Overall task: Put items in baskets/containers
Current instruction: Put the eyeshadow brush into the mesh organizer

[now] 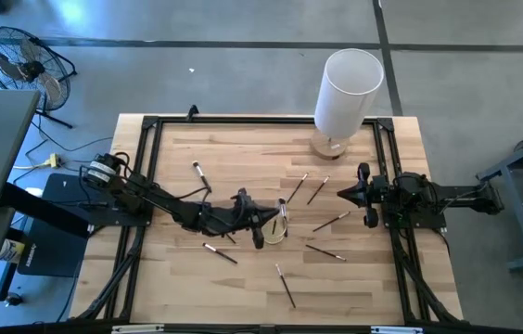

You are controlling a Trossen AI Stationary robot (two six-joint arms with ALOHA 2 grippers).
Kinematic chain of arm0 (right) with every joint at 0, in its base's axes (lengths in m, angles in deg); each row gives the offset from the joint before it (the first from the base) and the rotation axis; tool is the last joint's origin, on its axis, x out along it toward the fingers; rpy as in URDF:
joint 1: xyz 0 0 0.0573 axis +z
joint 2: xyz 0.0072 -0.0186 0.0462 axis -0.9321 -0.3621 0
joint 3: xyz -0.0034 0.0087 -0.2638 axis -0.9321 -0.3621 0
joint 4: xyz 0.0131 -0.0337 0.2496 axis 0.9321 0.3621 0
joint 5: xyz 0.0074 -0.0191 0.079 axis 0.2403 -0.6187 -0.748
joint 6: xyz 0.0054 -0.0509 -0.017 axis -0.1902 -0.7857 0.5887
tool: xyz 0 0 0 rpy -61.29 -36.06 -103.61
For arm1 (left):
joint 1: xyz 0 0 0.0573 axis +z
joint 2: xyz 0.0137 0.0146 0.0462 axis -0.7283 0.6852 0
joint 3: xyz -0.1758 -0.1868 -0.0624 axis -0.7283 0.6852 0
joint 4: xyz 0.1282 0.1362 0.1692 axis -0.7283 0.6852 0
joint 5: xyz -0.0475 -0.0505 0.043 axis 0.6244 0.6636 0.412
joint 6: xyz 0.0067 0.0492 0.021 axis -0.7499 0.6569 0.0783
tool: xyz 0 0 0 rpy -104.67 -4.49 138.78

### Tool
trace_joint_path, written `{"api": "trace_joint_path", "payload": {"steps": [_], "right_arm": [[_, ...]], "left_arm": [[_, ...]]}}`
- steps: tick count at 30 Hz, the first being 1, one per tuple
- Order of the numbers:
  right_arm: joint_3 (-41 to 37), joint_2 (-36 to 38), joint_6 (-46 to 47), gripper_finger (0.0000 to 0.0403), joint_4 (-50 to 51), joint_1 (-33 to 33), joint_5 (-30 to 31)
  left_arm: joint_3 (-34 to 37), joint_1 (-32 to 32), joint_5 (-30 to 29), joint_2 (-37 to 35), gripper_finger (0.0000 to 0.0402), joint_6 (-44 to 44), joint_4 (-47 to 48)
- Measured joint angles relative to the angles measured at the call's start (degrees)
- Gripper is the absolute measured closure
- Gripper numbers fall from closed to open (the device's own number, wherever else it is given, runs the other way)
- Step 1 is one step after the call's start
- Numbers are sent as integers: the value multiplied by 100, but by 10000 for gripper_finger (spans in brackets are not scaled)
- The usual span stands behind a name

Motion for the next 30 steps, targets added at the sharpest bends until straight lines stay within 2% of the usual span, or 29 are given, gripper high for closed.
{"api": "trace_joint_path", "payload": {"steps": [4, 12, 16, 30], "right_arm": [[0, -1, -2, 402, 0, 1, -1], [-2, 1, -2, 402, 0, 0, -1], [0, 1, 1, 402, 0, 0, -1], [-1, 0, 0, 402, 0, 1, -2]], "left_arm": [[0, -1, -1, 0, 393, -75, -14], [-1, -1, -3, 0, 324, -77, -21], [0, -1, -4, 0, 302, -77, -22], [-220, -1, 41, -155, 293, 117, -165]]}}
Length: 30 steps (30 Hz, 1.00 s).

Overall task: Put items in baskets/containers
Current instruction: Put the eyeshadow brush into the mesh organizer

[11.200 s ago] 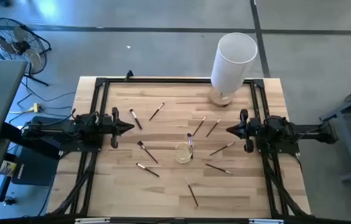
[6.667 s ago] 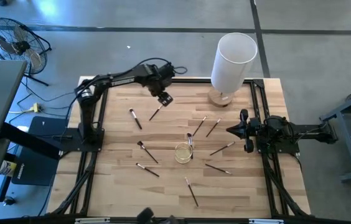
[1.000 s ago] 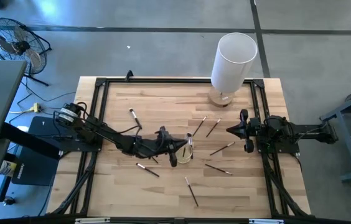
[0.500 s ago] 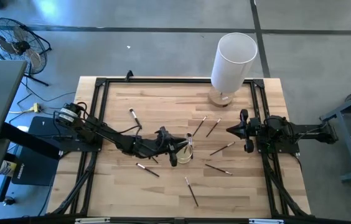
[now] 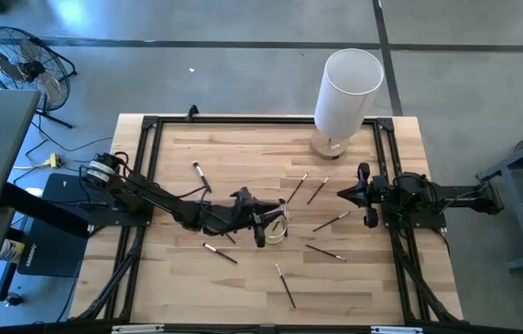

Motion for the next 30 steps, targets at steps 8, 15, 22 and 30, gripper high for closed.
{"api": "trace_joint_path", "payload": {"steps": [8, 15, 22, 30], "right_arm": [[0, 0, 1, 402, 0, -1, 1], [0, 1, 1, 402, 0, 0, 1], [1, 1, -1, 402, 0, 1, 0], [-1, 1, 1, 402, 0, -1, 2]], "left_arm": [[-773, 0, 279, -394, 293, 673, 1241], [-2072, 2, 548, -573, 293, 182, 4519], [-3549, 2, 1020, -587, 296, -1290, 7756], [-3494, 0, 1176, -600, 382, -1331, 8453]]}}
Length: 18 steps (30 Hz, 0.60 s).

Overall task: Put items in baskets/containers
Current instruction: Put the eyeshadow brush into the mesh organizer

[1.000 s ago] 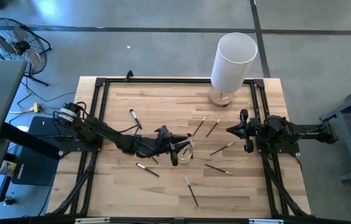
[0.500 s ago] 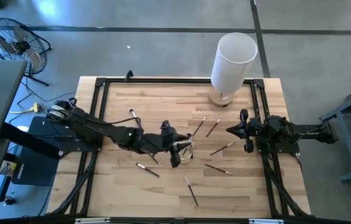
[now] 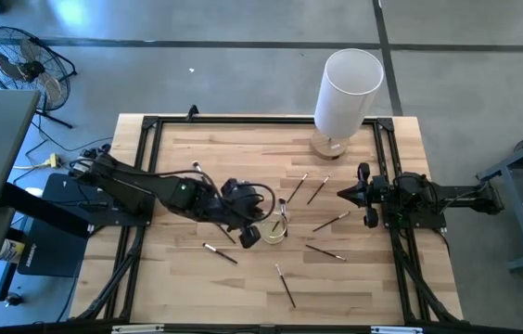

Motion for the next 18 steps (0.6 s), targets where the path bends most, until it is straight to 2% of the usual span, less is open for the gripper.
{"api": "trace_joint_path", "payload": {"steps": [4, 9, 18], "right_arm": [[0, 0, 0, 402, 0, 0, -2], [2, 0, 0, 402, 0, 0, -2], [0, -14, 55, 402, -36, 2, 4]], "left_arm": [[205, 7, 52, -85, 392, 82, 161], [878, 42, 141, -438, 399, 96, 19], [3223, 4, 109, -2109, 401, 83, -1348]]}}
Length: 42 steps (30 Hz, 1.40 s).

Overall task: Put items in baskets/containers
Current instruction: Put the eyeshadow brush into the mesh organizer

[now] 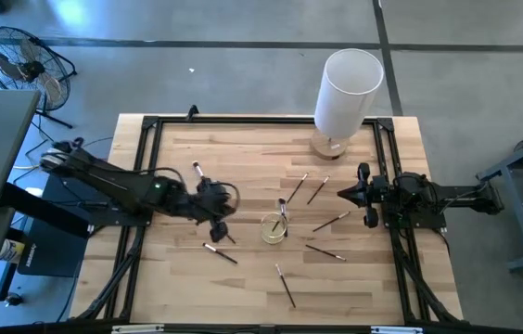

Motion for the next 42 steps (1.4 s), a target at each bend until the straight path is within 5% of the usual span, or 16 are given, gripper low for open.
{"api": "trace_joint_path", "payload": {"steps": [10, 24, 33, 42], "right_arm": [[0, -97, 833, 402, -652, -2, 819], [0, -233, 857, 402, -754, -2, 2100], [1, -246, 1860, 402, -1182, -2, 2760], [497, -648, 2138, 403, -1430, 247, 2452]], "left_arm": [[2321, 2, -101, -2178, 401, 350, -800], [3567, 2, -106, -4433, 401, 2292, -1415], [3744, 2, -356, -4749, 401, 2376, -1476], [3744, 2, -602, -4749, 401, 2751, -1456]]}}
